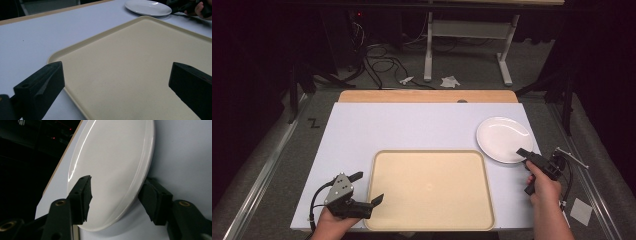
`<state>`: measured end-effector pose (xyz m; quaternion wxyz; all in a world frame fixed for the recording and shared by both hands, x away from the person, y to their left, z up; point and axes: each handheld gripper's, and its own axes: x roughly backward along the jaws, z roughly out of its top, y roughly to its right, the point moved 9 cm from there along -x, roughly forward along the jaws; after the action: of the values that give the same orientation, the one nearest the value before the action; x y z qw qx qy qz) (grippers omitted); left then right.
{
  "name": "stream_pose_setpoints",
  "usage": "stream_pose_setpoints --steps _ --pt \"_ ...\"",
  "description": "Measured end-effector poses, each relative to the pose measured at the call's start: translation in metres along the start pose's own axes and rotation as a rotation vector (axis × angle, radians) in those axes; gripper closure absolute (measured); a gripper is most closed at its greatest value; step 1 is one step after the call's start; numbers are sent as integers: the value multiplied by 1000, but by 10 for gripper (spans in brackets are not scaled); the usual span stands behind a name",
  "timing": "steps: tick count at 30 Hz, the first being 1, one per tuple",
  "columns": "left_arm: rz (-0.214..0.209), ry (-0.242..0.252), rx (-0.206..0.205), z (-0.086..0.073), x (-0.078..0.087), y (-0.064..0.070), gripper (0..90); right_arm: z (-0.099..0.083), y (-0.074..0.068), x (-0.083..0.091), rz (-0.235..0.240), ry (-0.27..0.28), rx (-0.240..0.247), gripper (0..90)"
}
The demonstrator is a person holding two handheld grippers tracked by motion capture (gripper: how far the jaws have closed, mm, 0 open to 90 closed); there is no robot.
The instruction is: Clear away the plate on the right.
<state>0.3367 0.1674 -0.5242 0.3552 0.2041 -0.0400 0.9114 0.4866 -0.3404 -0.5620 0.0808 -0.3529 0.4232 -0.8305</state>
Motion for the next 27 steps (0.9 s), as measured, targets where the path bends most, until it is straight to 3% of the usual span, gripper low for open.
stream_pose_setpoints --steps 13,27 --pt "-11 0 -4 0 0 2 16 0 14 1 -32 1 5 765" --pt "-13 -3 -8 0 -1 3 18 3 12 4 17 16 -63 854"
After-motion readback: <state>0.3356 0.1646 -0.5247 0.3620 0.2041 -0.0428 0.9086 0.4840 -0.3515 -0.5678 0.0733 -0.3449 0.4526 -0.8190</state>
